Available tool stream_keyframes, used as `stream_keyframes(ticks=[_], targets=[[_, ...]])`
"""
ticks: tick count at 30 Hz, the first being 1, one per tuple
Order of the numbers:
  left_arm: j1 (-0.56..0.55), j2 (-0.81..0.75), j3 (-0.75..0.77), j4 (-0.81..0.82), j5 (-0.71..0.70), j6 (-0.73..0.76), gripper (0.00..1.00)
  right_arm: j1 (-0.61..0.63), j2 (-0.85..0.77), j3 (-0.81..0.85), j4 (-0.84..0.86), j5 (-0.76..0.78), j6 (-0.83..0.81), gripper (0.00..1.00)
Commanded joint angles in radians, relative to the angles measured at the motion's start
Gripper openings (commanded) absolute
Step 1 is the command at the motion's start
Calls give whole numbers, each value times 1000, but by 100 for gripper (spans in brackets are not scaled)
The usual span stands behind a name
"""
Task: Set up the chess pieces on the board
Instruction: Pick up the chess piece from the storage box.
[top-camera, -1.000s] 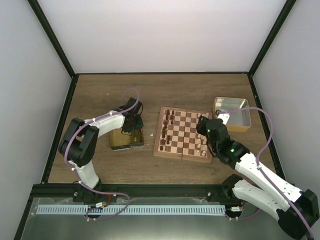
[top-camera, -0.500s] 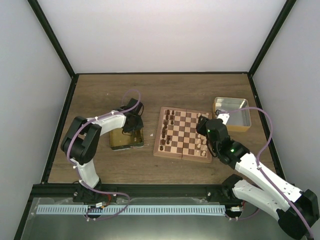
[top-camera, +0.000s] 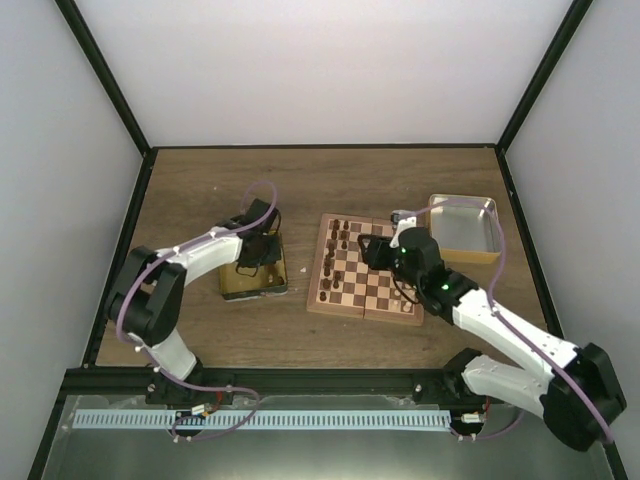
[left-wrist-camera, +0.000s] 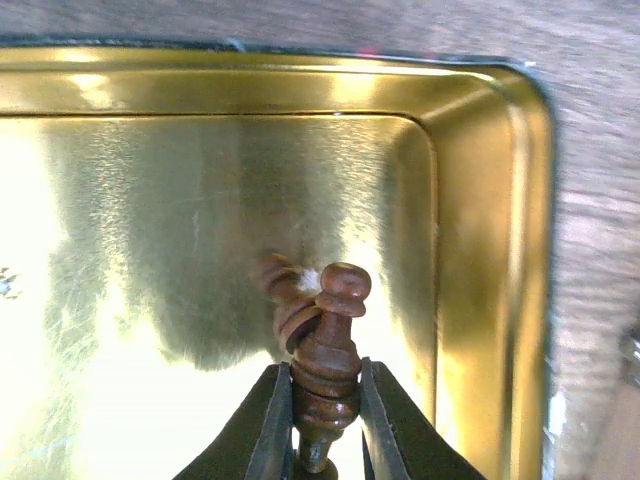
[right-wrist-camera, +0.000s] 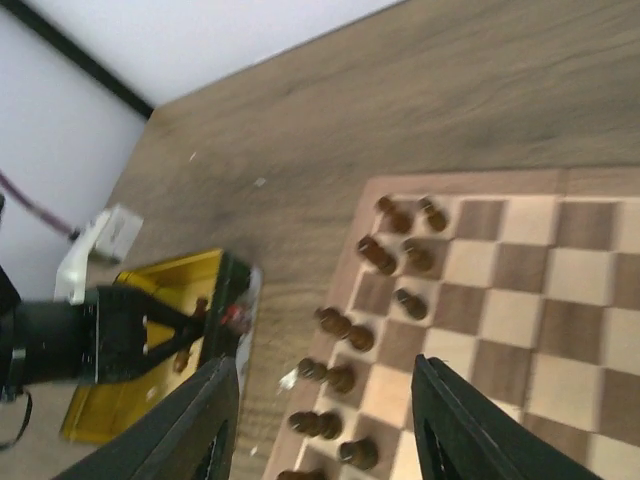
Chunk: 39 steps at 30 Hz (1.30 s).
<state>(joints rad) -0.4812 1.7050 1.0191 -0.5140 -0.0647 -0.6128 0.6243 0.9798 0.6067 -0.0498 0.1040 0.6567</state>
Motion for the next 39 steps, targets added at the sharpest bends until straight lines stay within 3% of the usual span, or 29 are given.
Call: stream_keyframes(ticks=[1,14,25,31,39], targets=[[3,-100,-35,2,52,93,11,-5,83,63,130,-269,-51,50],[3,-242,-39,56,208,196,11,-5,253,154,212,-464,23,56],[2,-400,-30,124,514,278,12,-5,282,-23,687,-615,261,59],[0,-485,2,159,701,282,12,12,241,-57,826,-616,344,69],[0,-602,25,255,842,240,13,23,242,-36,923,-664,371,71]])
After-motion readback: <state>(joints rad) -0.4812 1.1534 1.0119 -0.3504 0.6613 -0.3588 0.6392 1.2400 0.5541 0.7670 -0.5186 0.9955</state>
